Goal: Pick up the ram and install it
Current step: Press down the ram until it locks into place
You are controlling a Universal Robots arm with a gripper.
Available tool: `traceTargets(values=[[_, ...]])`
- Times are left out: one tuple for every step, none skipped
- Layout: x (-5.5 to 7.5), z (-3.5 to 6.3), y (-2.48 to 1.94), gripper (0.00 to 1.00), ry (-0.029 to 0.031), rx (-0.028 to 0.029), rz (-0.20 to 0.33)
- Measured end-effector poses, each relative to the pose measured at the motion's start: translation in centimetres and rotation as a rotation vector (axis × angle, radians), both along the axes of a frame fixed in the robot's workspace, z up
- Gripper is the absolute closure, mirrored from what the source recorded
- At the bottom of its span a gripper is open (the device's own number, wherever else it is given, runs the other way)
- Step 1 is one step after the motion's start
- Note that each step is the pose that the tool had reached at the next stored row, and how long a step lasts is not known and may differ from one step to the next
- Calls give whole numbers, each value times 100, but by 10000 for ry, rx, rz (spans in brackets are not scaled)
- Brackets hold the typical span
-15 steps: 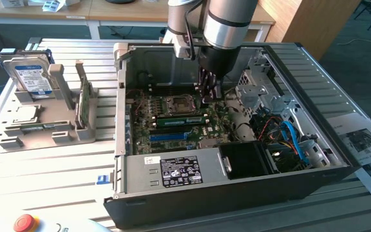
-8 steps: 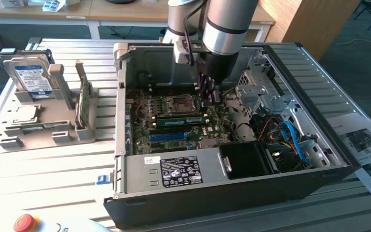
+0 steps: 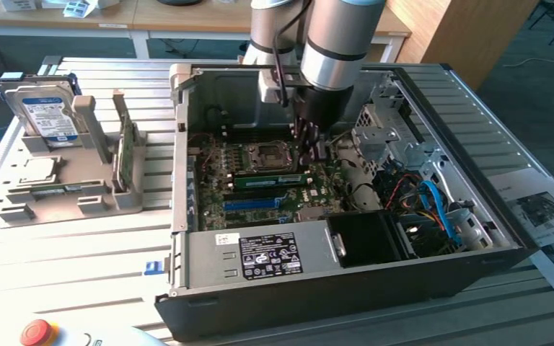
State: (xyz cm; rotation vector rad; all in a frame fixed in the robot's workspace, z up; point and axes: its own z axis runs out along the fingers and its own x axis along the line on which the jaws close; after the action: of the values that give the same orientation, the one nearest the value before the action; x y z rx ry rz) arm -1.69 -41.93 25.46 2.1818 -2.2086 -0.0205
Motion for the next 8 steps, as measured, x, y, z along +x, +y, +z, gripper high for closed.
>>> traceTargets(values=[[0,-7,0,90,0,0,0],[0,-7,0,90,1,-3,0],[0,-7,-1,90,1,-3,0],[0,-7,0,90,1,-3,0],[0,-7,0,90,1,-2,0],[2,-8,0,90,0,-2,-1],[11,-8,0,90,0,-2,-3],[28,-8,-1,90,-1,-1,-2]])
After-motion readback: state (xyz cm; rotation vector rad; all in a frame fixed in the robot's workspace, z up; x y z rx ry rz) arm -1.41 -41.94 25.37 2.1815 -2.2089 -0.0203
